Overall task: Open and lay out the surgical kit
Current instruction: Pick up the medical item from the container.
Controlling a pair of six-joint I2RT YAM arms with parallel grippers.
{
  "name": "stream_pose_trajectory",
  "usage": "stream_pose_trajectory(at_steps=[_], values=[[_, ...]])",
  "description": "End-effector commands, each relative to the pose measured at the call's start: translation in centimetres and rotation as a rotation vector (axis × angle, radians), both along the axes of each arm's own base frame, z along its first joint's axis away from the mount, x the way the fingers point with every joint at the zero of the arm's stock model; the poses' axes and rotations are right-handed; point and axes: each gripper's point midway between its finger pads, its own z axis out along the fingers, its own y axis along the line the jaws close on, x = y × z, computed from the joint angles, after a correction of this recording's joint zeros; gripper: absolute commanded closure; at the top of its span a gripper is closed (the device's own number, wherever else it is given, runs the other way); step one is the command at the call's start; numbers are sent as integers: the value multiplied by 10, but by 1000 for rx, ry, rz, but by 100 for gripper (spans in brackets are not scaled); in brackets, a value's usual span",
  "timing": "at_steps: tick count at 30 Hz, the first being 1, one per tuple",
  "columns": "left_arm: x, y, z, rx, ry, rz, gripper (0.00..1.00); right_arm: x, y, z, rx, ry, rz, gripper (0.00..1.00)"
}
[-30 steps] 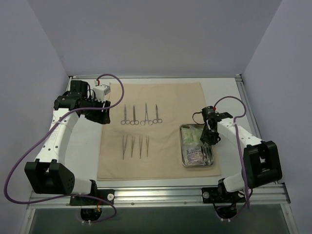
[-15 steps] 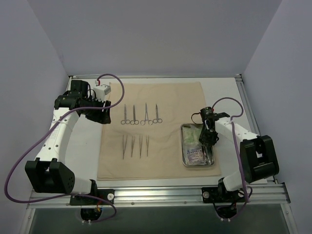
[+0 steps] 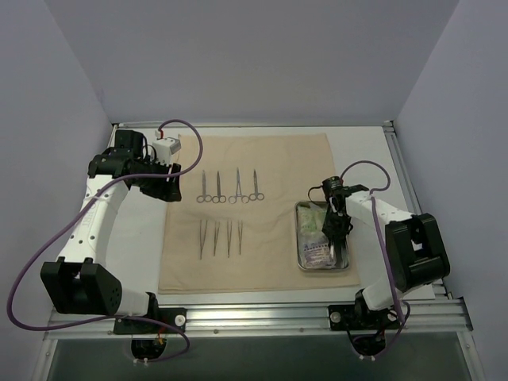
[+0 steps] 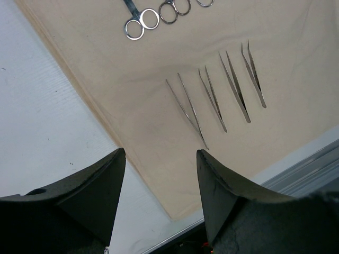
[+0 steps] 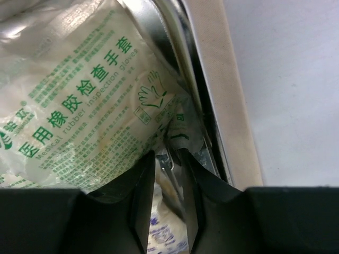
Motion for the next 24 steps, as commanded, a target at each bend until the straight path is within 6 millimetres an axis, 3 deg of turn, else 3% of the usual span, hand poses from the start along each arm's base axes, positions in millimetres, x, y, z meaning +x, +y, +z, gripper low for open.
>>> stream_pose_trajectory(at_steps=[1,9,14,24], values=[[3,-4,16,-21,-41,-26,35,-10,2,-4,-16,41,28,78],[3,-7,19,-37,-46,-38,35,0,2,22,-68,-18,58,85],[2,-7,19,-35,-45,-38,35,-2,0,23,-92,-15,70,100],[1,-9,19,-46,-39,-46,35,2,4,39,-138,-49,103,100]])
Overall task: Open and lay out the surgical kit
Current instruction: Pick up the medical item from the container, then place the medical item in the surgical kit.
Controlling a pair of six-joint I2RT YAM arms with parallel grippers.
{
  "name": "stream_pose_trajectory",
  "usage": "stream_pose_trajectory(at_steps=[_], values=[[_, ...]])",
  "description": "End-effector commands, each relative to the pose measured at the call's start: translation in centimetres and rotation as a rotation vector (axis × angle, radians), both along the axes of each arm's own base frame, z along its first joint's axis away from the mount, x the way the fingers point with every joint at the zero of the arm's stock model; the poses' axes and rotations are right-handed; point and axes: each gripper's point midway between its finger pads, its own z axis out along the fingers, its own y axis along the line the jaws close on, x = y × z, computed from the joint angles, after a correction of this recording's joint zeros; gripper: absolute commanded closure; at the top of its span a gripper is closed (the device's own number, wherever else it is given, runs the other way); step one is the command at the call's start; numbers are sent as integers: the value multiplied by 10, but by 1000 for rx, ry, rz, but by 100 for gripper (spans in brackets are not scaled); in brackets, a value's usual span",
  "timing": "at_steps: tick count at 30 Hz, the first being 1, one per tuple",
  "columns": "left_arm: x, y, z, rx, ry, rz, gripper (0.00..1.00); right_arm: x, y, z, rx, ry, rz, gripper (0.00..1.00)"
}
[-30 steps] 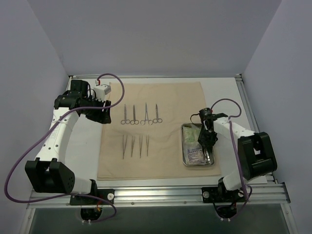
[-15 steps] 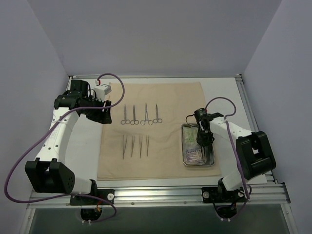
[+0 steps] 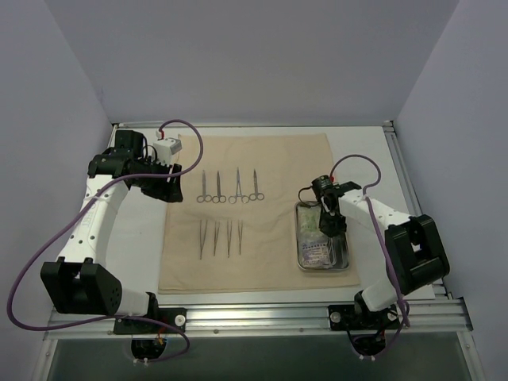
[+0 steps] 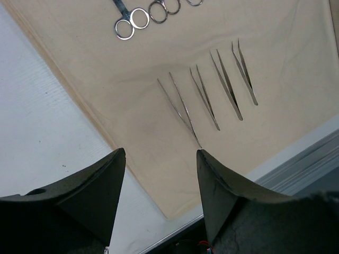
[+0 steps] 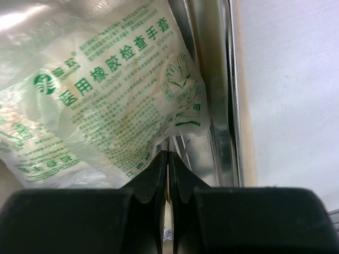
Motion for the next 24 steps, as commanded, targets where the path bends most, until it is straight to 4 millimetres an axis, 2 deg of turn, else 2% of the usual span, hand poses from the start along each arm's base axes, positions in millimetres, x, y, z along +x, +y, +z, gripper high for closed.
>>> stream_pose_trajectory(at_steps=[1,15,18,21,24], values=[[4,-4,18,-22,-48,-30,35,5,-5,27,-56,-52,10,100],[4,-5,19,-27,-43,-33,35,15,-24,75,-171,-162,-13,100],[4,-5,19,-26,-46,-32,35,19,-22,89,-167,-194,-15,100],[4,-5,19,-23,-46,-31,35,27,-8,110,-132,-258,2,100],[4,-5,18,-24,-45,-30,35,33,5,121,-95,-286,24,100]])
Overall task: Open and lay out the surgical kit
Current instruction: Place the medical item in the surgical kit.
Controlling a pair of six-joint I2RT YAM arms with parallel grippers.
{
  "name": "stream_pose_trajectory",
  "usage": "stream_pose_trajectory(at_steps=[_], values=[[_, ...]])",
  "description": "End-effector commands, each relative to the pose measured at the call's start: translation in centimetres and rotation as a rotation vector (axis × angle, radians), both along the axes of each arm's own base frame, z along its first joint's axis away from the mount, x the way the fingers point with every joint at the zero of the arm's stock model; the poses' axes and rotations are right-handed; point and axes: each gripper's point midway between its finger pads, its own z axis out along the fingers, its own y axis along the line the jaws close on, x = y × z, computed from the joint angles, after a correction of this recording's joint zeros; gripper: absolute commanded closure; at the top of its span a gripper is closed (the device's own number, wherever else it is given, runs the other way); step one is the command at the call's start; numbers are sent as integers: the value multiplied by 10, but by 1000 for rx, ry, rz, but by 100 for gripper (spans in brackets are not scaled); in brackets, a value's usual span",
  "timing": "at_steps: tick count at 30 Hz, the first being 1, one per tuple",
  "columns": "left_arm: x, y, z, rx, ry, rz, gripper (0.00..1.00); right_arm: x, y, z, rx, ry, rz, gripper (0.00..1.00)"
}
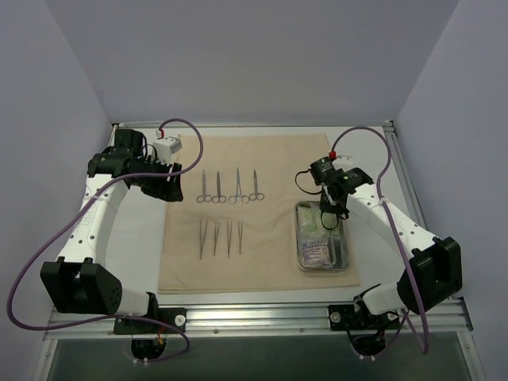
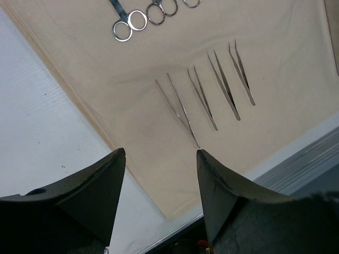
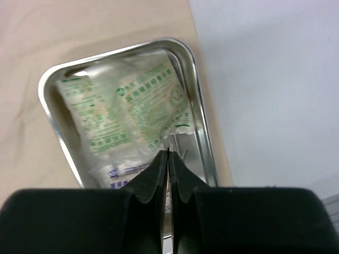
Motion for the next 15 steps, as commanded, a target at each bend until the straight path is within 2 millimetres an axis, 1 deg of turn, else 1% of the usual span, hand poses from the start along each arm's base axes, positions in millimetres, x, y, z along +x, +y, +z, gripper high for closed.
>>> stream_pose_trajectory(at_steps=[1,3,4,5,6,7,8,10,11,12,14,15], values=[[4,-3,15,-15,-47,-24,35,0,8,27,14,-52,4,100],[4,-3,16,-13,-50,-25,35,2,23,32,47,-60,27,100],[4,-3,16,-14,-51,-24,35,1,39,33,72,-68,55,100],[4,-2,15,-12,-51,-24,35,6,56,40,112,-97,83,100],[4,-2,15,-10,-47,-21,35,8,72,42,144,-106,111,100],[4,-2,14,-9,-48,-22,35,6,94,44,209,-104,147,100],[4,-2,14,-10,-47,-21,35,7,124,50,271,-136,210,100],[4,-2,14,-11,-49,-20,35,8,158,49,338,-128,259,100],[4,-2,15,-10,-52,-21,35,4,180,49,369,-129,298,100],[3,-2,14,-10,-50,-21,35,6,196,39,367,-104,317,100],[2,-2,14,-9,-50,-20,35,5,219,28,380,-74,353,100],[2,-1,13,-7,-50,-23,35,4,234,13,366,-42,373,100]])
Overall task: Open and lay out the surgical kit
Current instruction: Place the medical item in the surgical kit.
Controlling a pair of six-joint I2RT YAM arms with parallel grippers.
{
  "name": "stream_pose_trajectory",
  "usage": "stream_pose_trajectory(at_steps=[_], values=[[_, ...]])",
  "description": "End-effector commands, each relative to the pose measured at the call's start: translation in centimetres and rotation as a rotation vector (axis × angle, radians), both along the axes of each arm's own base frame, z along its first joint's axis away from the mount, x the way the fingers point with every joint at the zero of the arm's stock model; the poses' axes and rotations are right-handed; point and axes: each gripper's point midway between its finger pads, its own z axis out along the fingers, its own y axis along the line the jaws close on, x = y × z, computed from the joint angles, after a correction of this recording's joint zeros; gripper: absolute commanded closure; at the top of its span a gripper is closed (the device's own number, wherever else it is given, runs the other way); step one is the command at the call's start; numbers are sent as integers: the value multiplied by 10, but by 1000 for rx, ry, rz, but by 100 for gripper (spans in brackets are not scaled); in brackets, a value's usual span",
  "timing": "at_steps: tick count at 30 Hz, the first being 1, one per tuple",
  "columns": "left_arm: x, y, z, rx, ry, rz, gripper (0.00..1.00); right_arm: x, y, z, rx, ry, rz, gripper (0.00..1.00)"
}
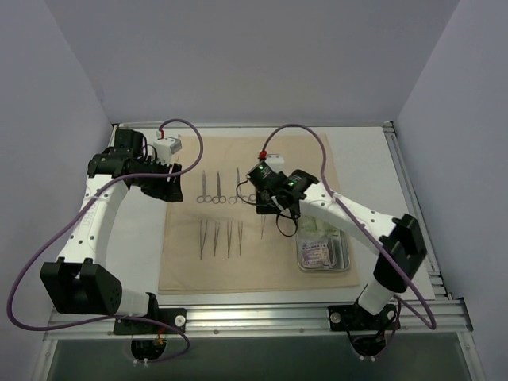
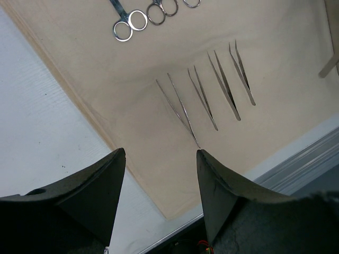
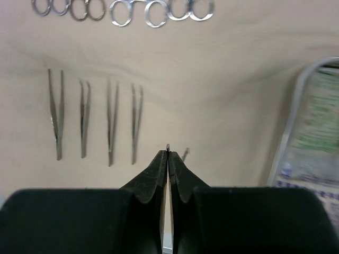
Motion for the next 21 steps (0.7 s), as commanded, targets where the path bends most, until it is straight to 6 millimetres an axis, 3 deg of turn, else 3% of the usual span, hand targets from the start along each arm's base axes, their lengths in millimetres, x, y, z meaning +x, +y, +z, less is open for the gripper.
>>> stream_pose_trajectory(at_steps=[1,3,5,11,21], values=[[2,-1,13,-7,-49,-21,35,0,45,-32,24,74,50,100],[2,-1,13,-5,-49,-22,35,-1,59,-50,6,105,72,100],[1,-1,13,-3,-49,-22,35,1,68,-56,8,113,88,100],[2,-1,12,-6,-45,-25,35,0,76,-87,-8,170,116,100],[3,-2,10,-7,-37,-25,35,5,53,-119,4,222,56,100]])
